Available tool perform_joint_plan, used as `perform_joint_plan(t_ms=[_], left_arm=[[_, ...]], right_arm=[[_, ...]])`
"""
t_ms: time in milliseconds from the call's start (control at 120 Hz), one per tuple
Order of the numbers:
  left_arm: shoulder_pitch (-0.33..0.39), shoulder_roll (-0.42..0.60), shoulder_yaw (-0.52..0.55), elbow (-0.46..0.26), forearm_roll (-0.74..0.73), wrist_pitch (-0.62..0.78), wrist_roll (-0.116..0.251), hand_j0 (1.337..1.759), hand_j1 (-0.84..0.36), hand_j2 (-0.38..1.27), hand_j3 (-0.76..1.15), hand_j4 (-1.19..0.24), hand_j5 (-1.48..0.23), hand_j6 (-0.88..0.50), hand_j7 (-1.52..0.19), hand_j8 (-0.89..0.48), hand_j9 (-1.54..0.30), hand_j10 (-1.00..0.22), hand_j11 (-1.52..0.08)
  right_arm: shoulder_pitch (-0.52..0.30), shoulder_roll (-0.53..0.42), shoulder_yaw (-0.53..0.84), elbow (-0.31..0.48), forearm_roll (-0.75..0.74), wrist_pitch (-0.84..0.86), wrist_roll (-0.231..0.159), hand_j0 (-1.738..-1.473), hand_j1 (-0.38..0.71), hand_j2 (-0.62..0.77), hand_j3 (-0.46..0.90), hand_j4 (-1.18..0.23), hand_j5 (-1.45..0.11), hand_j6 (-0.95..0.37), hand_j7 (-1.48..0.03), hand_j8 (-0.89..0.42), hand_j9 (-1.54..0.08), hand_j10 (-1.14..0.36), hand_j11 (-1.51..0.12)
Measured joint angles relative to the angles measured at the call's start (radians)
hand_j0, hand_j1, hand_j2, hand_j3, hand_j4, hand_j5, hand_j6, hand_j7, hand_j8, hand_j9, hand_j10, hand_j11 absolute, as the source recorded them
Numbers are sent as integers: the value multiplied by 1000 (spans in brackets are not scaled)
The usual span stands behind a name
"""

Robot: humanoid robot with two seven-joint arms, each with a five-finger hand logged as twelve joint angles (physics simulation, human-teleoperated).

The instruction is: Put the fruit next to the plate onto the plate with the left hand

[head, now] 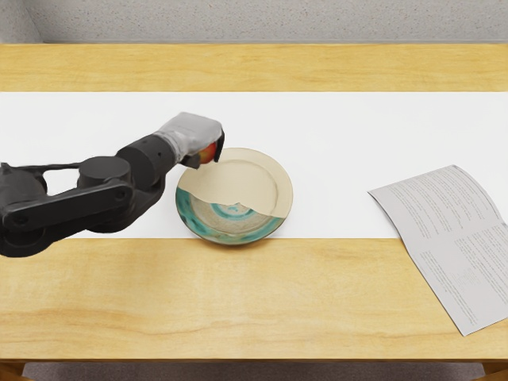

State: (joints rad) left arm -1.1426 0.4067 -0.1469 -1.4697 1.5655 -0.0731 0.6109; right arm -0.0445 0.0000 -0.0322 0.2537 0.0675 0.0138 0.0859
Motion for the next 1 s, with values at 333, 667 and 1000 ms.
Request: perform_joint_plan(t_ms=[333,667,1000], left_arm=[[56,-54,36,-24,-20,-12,0,1640,-369,190,0,-737,-1029,-298,-1012,-273,-1021,-476,-1046],[-31,31,-4,-66,-216,-35,0,1654,-57,83,0,-374,-498,-282,-494,-274,-498,-325,-504],[51,513,-393,-23,-1139,-490,0,1657,26,59,0,-278,-362,-261,-362,-259,-362,-268,-363]], right_arm=[[0,0,0,0,0,0,0,-1658,-305,-7,0,-36,-47,-36,-47,-36,-47,-36,-47],[0,0,0,0,0,0,0,-1658,-305,-7,0,-36,-47,-36,-47,-36,-47,-36,-47],[0,0,0,0,0,0,0,-1658,-305,-7,0,-36,-47,-36,-47,-36,-47,-36,-47]])
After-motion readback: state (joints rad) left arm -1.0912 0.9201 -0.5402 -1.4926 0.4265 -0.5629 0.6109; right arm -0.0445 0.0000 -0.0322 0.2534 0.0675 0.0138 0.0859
